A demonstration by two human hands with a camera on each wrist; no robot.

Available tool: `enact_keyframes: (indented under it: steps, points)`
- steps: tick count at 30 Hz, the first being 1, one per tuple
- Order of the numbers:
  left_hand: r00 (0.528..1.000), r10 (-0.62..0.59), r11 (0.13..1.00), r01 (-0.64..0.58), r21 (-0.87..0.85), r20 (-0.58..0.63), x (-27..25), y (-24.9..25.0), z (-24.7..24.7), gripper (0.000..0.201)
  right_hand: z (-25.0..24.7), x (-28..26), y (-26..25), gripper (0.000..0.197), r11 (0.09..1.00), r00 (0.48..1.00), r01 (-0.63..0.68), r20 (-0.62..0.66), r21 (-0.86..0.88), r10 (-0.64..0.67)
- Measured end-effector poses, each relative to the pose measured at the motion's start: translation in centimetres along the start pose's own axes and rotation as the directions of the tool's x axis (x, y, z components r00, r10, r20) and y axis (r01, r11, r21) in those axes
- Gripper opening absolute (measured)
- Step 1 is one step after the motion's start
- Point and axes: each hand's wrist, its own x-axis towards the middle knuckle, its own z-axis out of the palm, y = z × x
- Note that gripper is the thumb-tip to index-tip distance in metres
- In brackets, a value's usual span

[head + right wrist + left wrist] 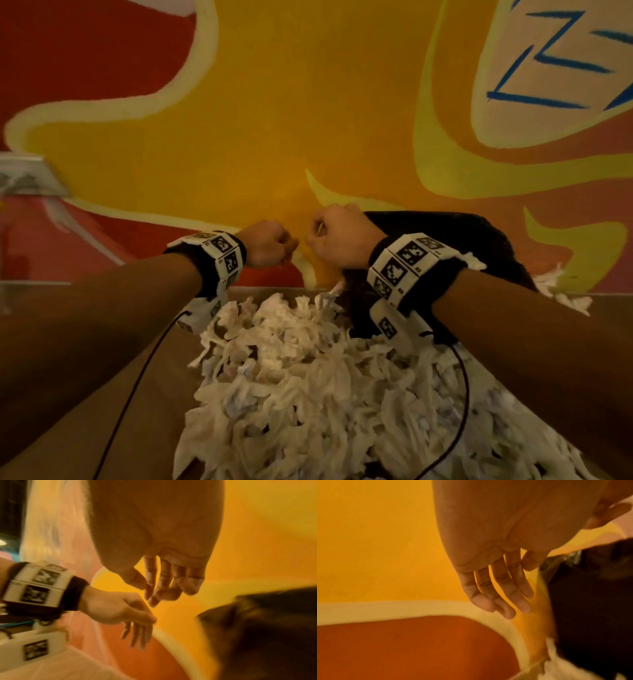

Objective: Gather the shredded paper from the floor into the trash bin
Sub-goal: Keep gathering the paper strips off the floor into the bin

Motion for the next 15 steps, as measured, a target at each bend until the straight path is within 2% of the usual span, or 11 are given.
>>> enact_keyframes:
  steps: [4, 7, 10, 12, 15]
  points:
    - [0.982, -0.135, 0.962, 0.099, 0.254, 0.128, -1.2, -5.9, 0.7, 0.031, 5.1, 2.3, -2.5, 0.017, 1.0, 0.98, 0.008, 0.197, -0.018, -0.004]
    - [0.962, -0.185, 0.933, 0.107, 0.344, 0.202, -2.3, -9.2, 1.7, 0.013, 8.7, 3.7, -2.4, 0.019, 0.994, 0.961, -0.032, 0.269, -0.104, 0.059]
    - [0.936, -0.179, 0.957, 0.094, 0.274, 0.302, -2.6, -13.1, 3.5, 0.043, 11.8, 5.2, -1.8, 0.021, 0.979, 0.939, -0.062, 0.322, -0.193, 0.123]
    - [0.936, -0.09, 0.986, 0.036, 0.162, 0.339, -2.6, -15.1, 4.5, 0.053, 13.6, 6.0, -1.1, 0.024, 0.955, 0.916, -0.053, 0.367, -0.293, 0.163]
    - [0.964, -0.017, 0.979, -0.038, 0.203, 0.265, -2.0, -16.8, 5.7, 0.059, 16.2, 7.2, 0.1, 0.04, 0.928, 0.885, -0.066, 0.409, -0.366, 0.223]
